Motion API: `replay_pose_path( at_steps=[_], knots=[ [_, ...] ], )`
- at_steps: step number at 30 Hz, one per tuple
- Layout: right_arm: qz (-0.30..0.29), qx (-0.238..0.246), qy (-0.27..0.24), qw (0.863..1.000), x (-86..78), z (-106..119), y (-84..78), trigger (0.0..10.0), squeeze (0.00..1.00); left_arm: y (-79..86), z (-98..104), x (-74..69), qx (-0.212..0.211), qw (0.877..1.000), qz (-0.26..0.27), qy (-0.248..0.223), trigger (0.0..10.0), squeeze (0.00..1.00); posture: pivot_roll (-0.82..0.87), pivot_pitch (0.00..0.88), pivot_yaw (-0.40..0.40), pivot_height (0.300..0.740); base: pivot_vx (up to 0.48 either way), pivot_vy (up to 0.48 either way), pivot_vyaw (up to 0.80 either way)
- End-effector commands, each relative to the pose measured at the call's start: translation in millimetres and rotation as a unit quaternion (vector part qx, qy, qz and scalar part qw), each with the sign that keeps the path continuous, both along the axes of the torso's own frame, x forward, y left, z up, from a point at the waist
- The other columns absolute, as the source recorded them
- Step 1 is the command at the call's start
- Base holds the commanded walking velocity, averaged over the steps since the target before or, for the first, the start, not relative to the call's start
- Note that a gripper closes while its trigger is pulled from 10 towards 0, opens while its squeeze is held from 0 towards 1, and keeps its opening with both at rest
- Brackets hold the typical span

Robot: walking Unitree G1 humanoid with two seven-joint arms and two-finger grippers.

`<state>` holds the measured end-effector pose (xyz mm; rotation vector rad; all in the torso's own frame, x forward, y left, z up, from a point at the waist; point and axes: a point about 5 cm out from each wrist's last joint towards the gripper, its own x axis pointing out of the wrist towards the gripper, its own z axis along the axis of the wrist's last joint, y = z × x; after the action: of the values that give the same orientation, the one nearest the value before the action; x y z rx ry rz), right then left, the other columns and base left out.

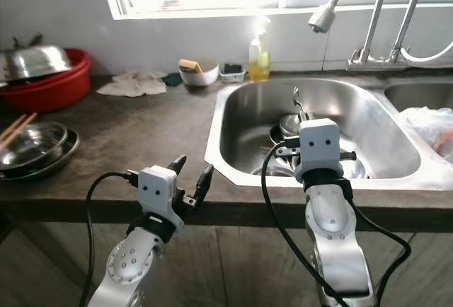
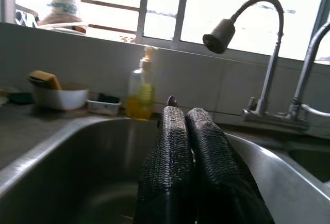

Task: Kitchen organization

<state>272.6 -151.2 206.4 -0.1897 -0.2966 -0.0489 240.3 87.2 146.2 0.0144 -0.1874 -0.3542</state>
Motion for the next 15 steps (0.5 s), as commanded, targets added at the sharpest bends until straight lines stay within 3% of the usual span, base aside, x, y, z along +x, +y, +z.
replay_pose_path(
  at_steps=[1,12,15],
  knots=[
    [0.018,0.003,-0.008,1.0,2.9,7.1,7.5,10.0,0.0,5.8,1.8,0.0,0.012,1.0,0.011,-0.009,10.0,0.0,0.07,0.002,-0.014,0.74,0.255,-0.405,0.0],
    [0.023,-0.01,-0.001,1.0,16.3,18.9,-1.3,10.0,0.0,5.6,-1.1,0.8,0.021,1.0,0.015,-0.004,10.0,0.0,0.06,0.007,-0.015,0.74,0.0,-0.416,0.0],
    [0.036,-0.028,0.015,0.999,24.8,26.3,-8.0,10.0,0.0,6.7,-1.7,1.7,0.018,1.0,0.02,0.001,10.0,0.0,0.06,0.01,-0.016,0.74,0.343,-0.318,0.0]
  ],
)
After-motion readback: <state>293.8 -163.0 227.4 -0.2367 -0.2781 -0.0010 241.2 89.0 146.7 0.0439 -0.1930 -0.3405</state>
